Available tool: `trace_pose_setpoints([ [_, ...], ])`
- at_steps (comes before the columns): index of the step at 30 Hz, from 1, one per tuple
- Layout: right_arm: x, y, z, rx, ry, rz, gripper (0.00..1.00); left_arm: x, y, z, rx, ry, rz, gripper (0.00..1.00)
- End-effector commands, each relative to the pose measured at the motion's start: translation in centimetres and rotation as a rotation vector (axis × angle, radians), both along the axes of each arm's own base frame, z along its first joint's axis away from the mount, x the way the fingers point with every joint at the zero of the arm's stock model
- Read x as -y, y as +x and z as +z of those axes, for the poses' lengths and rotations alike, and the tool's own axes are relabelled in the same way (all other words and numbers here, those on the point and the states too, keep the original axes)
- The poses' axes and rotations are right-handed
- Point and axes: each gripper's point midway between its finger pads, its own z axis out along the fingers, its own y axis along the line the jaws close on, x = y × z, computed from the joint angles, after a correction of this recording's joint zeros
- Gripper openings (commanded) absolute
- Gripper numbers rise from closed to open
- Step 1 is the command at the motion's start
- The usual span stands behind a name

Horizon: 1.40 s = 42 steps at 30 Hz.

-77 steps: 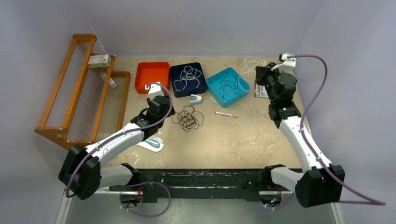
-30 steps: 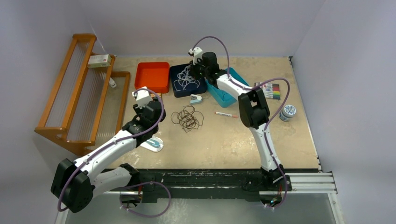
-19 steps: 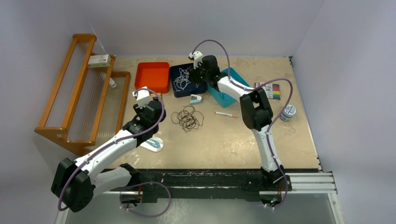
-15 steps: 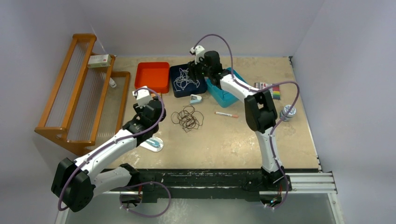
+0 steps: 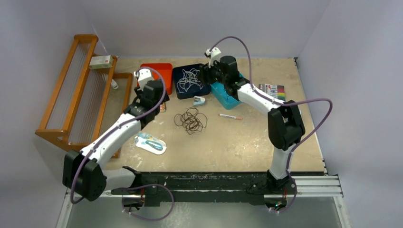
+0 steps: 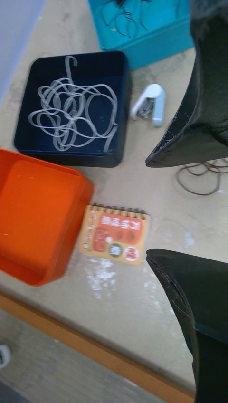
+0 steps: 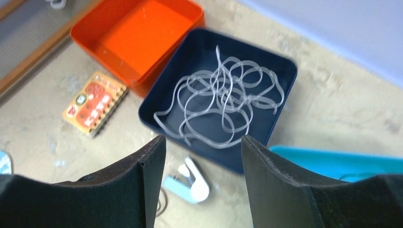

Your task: Untangle the cables

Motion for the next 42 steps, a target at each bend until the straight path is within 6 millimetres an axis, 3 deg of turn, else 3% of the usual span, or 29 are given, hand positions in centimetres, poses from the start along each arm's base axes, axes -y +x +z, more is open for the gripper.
trace_pose_setpoints([
  [1, 0.5, -2.5, 0.0, -0.031, 0.083, -0.006, 0.62, -0.4, 4.2, 3.0, -0.002, -0.024, -0.066, 0.63],
  [4, 0.9, -4.3, -1.4, -0.063, 0.097, 0.006, 0.62, -0.6, 7.2, 3.4, -0.06, 0.021, -0.082, 0.62],
  [8, 1.1, -6.0, -3.1, -0.103, 0.094, 0.039, 0.62, -1.4, 10.9, 2.3, -0.159, 0.11, -0.092, 0.61],
  [15, 1.5, -7.5, -3.5, -0.107, 0.093, 0.065, 0.62, -4.5, 16.0, -2.5, -0.372, 0.201, -0.115, 0.57],
  [21, 1.8, -7.7, -3.6, -0.099, 0.072, 0.066, 0.62, -5.4, 18.2, -6.6, -0.495, 0.15, -0.194, 0.54],
  [27, 2.0, -7.7, -3.7, -0.098, 0.048, 0.067, 0.62, -5.7, 18.7, -9.7, -0.565, 0.147, -0.213, 0.54],
  [31, 2.1, -7.6, -3.8, -0.099, 0.041, 0.065, 0.62, -5.9, 18.2, -10.7, -0.599, 0.136, -0.21, 0.54],
  [37, 2.0, -7.5, -4.2, -0.108, 0.039, 0.06, 0.62, -7.0, 16.3, -11.8, -0.673, 0.147, -0.138, 0.52],
  [42, 1.9, -7.5, -4.3, -0.111, 0.041, 0.063, 0.62, -6.3, 14.6, -12.6, -0.707, 0.108, -0.163, 0.52],
])
